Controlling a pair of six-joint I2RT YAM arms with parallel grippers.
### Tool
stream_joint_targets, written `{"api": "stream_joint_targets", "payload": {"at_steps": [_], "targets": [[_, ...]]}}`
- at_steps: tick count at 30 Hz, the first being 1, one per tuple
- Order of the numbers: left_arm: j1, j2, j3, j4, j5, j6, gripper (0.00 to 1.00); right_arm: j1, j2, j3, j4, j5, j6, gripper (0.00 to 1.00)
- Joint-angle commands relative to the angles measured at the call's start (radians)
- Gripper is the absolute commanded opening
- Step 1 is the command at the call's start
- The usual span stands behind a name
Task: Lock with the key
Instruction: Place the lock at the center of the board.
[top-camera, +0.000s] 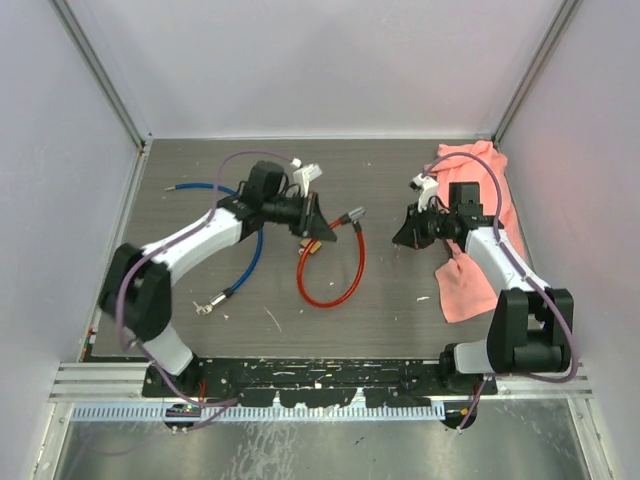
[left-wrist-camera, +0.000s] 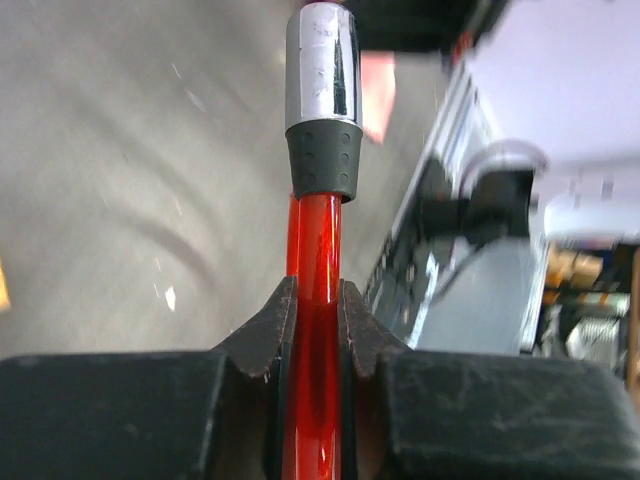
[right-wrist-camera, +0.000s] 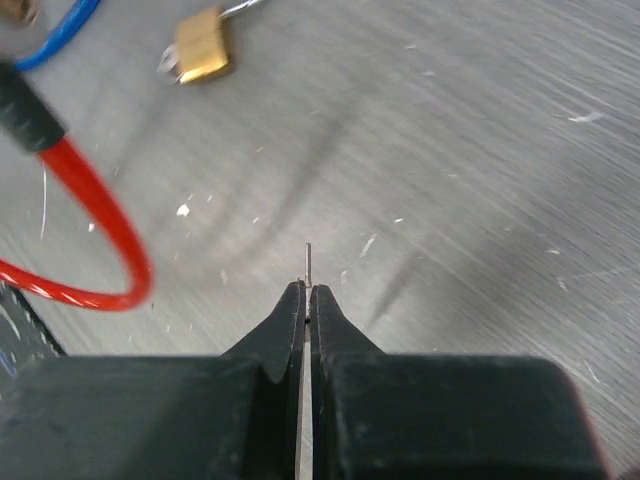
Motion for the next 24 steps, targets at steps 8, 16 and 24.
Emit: {"api": "stream_joint_targets", "payload": {"at_steps": [8,16,24], "targets": [[0.047,0.604,0.587,0.484,-0.289,-0.561,0.02,-0.121,0.334,0.164,0.539,0.108,0.497,0.01],[0.065,0.836,0.848,0.438,-0.416,-0.534,0.38,-0.041,0.585,0.401,0.523,0.152,0.533,0.08],[0.079,0.667,0.809,0.193,-0.681,-0.153,0.8,-0.032,0.664,0.572,0.37,0.246,0.358,0.31]]}}
